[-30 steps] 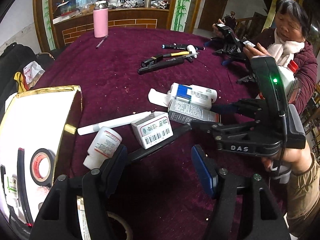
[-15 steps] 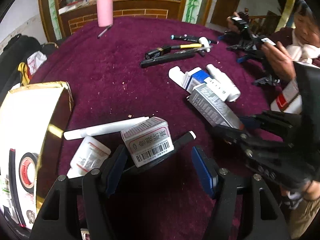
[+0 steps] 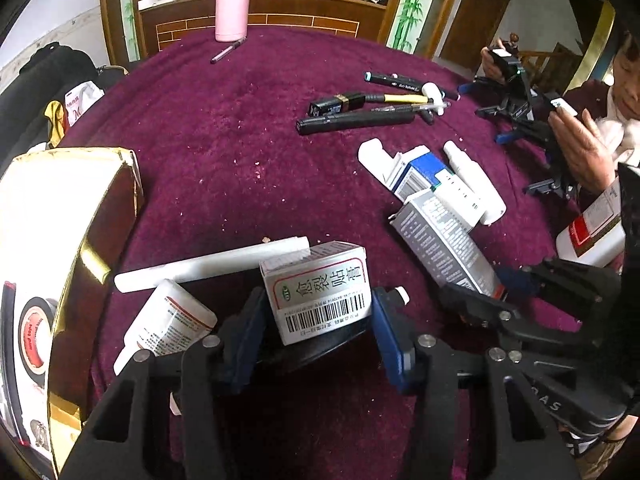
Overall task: Organize objects
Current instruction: 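Grasp the tall grey box with the right gripper while the left grasps the white medicine box, then carry the grey box in the right gripper while the left carries the white box to the box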
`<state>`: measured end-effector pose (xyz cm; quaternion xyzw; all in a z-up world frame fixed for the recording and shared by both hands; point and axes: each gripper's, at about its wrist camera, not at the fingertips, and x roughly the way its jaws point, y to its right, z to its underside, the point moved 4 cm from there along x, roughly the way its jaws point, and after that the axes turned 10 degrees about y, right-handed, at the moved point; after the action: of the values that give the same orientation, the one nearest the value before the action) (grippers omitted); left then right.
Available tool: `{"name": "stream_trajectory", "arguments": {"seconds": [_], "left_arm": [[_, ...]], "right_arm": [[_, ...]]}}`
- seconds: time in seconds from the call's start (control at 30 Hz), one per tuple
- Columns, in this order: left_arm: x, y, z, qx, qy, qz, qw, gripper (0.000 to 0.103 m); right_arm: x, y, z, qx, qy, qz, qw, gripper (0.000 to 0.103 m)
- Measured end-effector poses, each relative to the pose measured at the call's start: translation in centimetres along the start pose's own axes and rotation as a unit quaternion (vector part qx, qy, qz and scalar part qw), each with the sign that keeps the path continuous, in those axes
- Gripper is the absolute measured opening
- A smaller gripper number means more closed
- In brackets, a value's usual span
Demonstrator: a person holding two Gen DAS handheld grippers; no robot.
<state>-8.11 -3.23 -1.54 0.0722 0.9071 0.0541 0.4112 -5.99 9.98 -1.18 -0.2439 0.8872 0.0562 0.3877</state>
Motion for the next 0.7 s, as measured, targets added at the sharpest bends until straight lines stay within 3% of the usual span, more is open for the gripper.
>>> {"name": "stream_trajectory", "arguments": {"seconds": [0.7], "left_arm": [[-5.2, 0.3, -1.0, 0.022, 0.068, 0.005, 0.9974, 0.050]], "right_arm": [[-1.9, -0.6, -1.3, -0.008, 0.061, 0.011, 0.998, 0.029]]}}
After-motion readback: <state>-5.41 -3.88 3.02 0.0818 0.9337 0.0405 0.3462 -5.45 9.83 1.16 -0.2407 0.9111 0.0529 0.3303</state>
